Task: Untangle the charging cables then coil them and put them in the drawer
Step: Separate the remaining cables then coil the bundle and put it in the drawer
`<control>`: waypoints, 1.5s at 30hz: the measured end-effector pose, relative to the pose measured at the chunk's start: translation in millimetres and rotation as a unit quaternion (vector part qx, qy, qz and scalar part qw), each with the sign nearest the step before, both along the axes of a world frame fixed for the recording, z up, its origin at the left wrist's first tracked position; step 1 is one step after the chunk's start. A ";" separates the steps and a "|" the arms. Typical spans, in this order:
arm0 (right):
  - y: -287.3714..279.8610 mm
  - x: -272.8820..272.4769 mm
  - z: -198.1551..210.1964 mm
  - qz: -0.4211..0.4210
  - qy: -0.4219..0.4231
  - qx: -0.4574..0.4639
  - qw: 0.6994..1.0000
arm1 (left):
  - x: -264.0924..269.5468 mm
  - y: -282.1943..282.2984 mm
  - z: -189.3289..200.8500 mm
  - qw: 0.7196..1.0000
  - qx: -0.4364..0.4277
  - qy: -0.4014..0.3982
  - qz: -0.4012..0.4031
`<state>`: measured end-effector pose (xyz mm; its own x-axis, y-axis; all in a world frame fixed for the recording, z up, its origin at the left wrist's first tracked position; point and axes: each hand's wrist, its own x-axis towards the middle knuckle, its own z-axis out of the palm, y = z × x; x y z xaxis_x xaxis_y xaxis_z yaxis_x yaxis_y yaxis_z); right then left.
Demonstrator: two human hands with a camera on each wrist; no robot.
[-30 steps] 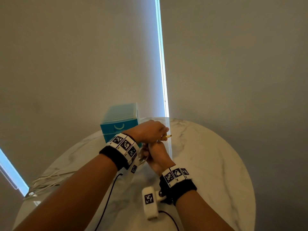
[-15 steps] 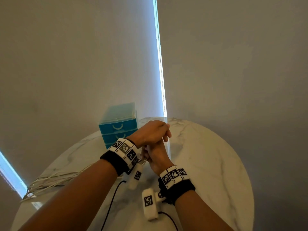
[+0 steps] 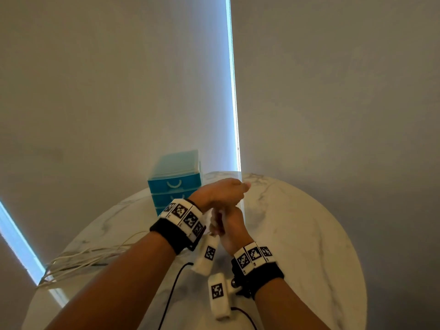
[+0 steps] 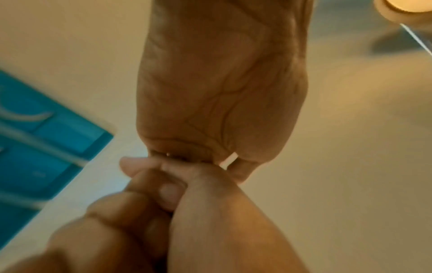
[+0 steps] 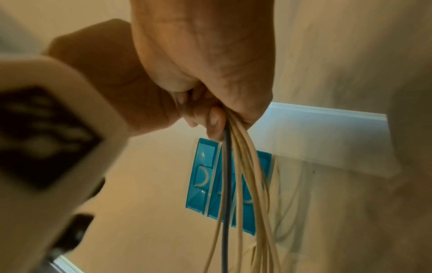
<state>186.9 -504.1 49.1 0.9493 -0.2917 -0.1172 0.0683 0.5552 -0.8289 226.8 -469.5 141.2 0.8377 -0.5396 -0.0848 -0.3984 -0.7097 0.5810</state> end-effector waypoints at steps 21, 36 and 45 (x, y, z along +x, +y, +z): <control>-21.4 4.3 2.4 0.056 -0.006 0.121 0.991 | -1.4 87.1 -28.0 0.942 0.165 -0.266 0.120; 21.8 -12.3 24.8 0.078 -0.048 -0.354 0.931 | -16.7 111.8 10.0 0.935 0.227 -0.271 0.011; 8.3 -20.7 35.7 0.334 0.008 -0.125 0.934 | 3.4 121.2 11.4 0.985 0.071 -0.159 0.001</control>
